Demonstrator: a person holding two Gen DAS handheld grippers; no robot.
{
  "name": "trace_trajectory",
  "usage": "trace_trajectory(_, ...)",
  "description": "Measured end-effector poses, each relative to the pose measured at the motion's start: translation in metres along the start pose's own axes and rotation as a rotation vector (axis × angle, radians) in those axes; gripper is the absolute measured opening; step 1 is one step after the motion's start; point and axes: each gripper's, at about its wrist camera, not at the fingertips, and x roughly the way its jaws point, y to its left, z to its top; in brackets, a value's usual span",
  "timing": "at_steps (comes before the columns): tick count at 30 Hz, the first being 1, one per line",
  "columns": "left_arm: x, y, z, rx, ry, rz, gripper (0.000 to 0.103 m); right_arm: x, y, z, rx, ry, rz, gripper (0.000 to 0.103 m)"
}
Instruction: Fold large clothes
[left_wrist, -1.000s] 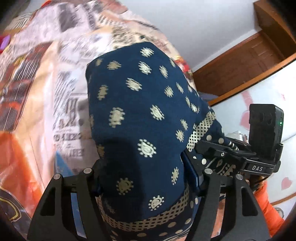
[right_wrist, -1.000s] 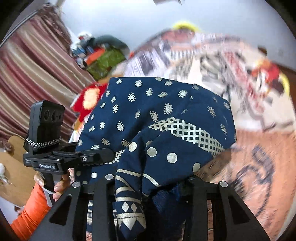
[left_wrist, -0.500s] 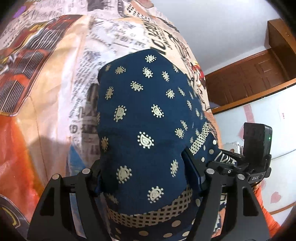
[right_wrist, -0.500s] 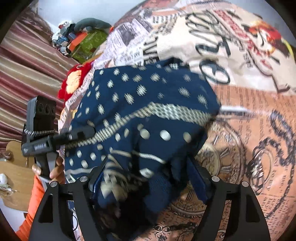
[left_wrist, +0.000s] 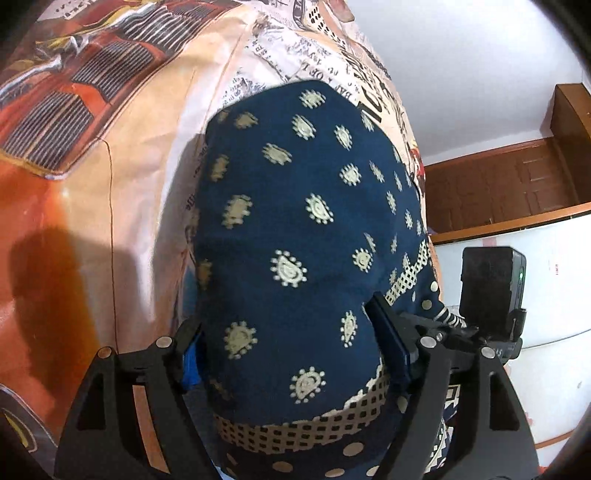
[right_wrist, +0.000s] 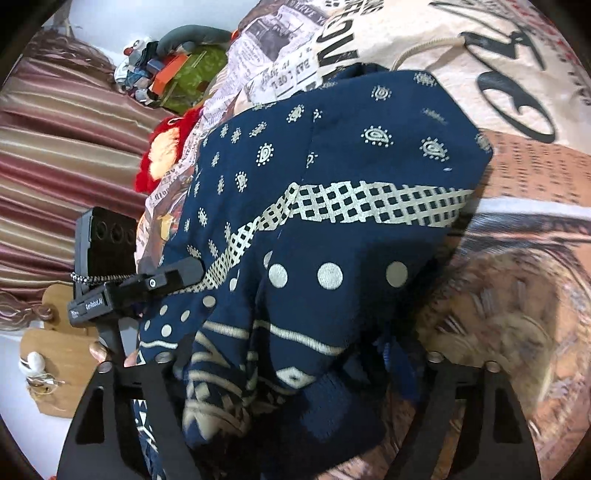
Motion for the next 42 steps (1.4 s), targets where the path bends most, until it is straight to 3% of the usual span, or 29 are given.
trace_trajectory(5, -0.006, -0.018, -0.006, 0.085, -0.021, 0.058, 0.071, 0.006, 0.003, 0.002, 0.001, -0.013, 0.03, 0.049)
trace_trajectory(11, -0.036, -0.051, -0.008, 0.179, -0.083, 0.086, 0.064, -0.006, 0.028, 0.003, -0.058, -0.05, 0.012, 0.04)
trace_trajectory(17, -0.083, -0.067, -0.014, 0.268, -0.155, 0.109, 0.063, -0.023, 0.084, 0.007, -0.188, -0.111, 0.028, 0.034)
trace_trajectory(21, -0.094, -0.035, -0.015, 0.196, -0.135, 0.156, 0.063, -0.007, 0.117, 0.009, -0.211, -0.081, 0.019, 0.035)
trace_trajectory(25, -0.079, 0.018, -0.021, 0.091, -0.074, 0.207, 0.063, 0.039, 0.106, 0.007, -0.16, 0.001, -0.017, 0.036)
trace_trajectory(27, -0.076, 0.03, -0.023, 0.085, -0.071, 0.199, 0.064, 0.061, 0.101, 0.003, -0.142, 0.045, -0.029, 0.039)
trace_trajectory(33, -0.089, 0.032, -0.029, 0.122, -0.12, 0.252, 0.068, 0.056, 0.117, 0.005, -0.25, 0.03, -0.123, 0.065)
trace_trajectory(36, -0.104, 0.019, -0.033, 0.162, -0.165, 0.326, 0.068, 0.032, 0.125, 0.004, -0.336, -0.005, -0.181, 0.069)
trace_trajectory(39, -0.14, -0.002, -0.046, 0.244, -0.296, 0.452, 0.068, 0.001, 0.136, -0.009, -0.455, -0.087, -0.277, 0.07)
trace_trajectory(42, -0.166, -0.031, -0.058, 0.31, -0.383, 0.486, 0.068, -0.024, 0.153, -0.021, -0.564, -0.176, -0.322, 0.07)
